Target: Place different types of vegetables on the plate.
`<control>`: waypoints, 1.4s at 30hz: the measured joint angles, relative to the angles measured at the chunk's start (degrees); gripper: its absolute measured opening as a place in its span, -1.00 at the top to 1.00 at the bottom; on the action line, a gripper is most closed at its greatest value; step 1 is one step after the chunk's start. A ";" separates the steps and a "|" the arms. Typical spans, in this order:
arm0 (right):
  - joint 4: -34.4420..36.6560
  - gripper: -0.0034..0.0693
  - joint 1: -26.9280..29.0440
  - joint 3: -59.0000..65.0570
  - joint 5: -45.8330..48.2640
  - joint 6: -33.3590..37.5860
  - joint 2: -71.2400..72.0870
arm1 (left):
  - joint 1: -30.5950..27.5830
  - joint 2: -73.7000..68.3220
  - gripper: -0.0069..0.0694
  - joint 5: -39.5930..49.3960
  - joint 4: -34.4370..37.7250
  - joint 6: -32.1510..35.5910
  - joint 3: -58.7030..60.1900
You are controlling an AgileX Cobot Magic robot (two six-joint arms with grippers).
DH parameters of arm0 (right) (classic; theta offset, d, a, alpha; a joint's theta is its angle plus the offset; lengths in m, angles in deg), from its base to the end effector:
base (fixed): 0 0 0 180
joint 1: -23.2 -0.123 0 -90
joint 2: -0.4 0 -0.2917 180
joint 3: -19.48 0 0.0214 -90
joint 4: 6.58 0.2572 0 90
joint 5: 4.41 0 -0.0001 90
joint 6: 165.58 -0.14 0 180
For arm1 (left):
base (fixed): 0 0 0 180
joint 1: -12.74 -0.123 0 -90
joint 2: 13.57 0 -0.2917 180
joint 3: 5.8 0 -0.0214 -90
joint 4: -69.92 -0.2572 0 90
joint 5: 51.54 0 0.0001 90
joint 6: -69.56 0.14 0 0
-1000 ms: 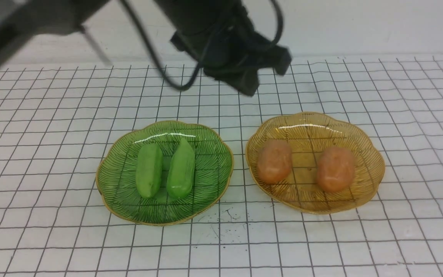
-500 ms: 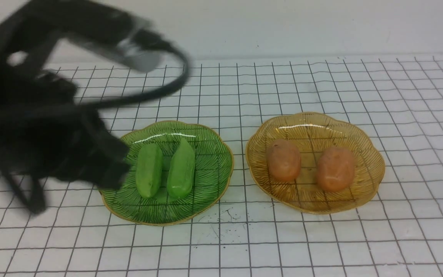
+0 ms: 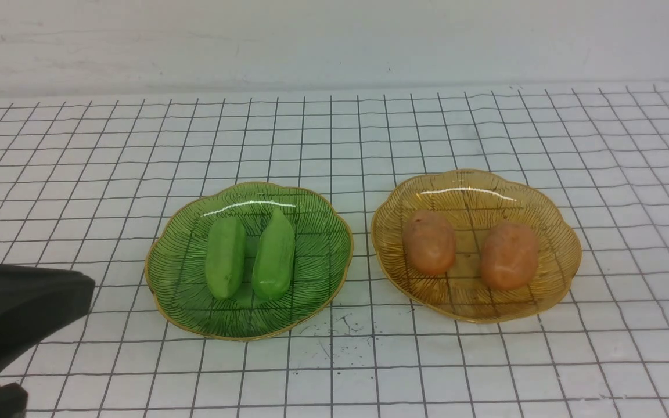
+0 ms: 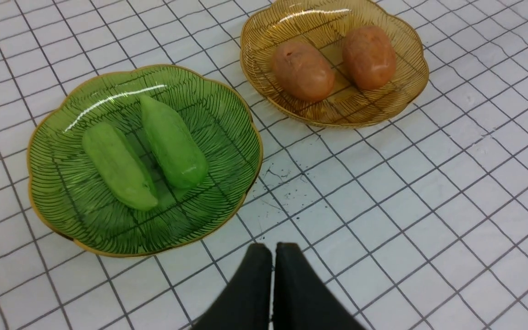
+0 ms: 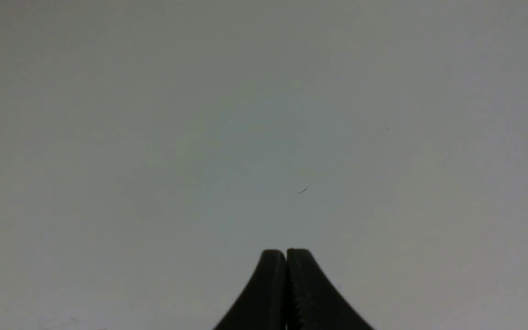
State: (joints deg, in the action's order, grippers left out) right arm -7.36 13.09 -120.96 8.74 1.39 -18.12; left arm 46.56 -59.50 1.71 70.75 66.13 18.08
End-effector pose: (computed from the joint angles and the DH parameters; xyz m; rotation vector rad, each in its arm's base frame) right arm 0.0621 0.0106 0.4148 0.0263 1.2499 0.3368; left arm 0.1224 -0.0839 0.3650 0.5673 2.0987 -0.3933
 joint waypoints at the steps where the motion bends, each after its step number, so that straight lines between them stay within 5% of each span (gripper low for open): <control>1: 0.00 0.95 0.00 0.00 -0.01 0.00 0.00 | 0.00 0.06 0.84 0.07 0.00 0.00 0.00; 14: 0.00 0.95 0.00 0.04 0.20 0.00 0.00 | 0.00 0.05 0.84 0.37 -0.38 0.30 0.61; 23: 0.00 0.95 0.00 0.04 0.20 0.00 0.00 | -1.28 8.16 0.84 -15.65 -2.06 4.77 13.83; 28: 0.00 0.95 0.00 0.04 0.20 0.00 0.00 | -11.20 22.71 0.84 -28.13 -0.83 5.23 31.47; 34: 0.00 0.95 0.00 0.04 0.30 0.00 0.00 | -24.61 37.86 0.84 -29.57 -0.15 5.70 48.20; 42: 0.00 0.95 0.00 0.04 0.65 0.00 0.00 | -29.86 38.91 0.84 -30.16 -0.83 5.70 54.76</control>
State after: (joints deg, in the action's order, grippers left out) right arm -7.36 13.09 -120.92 9.38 1.39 -18.12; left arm 16.70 -20.59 -28.46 69.92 71.83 72.84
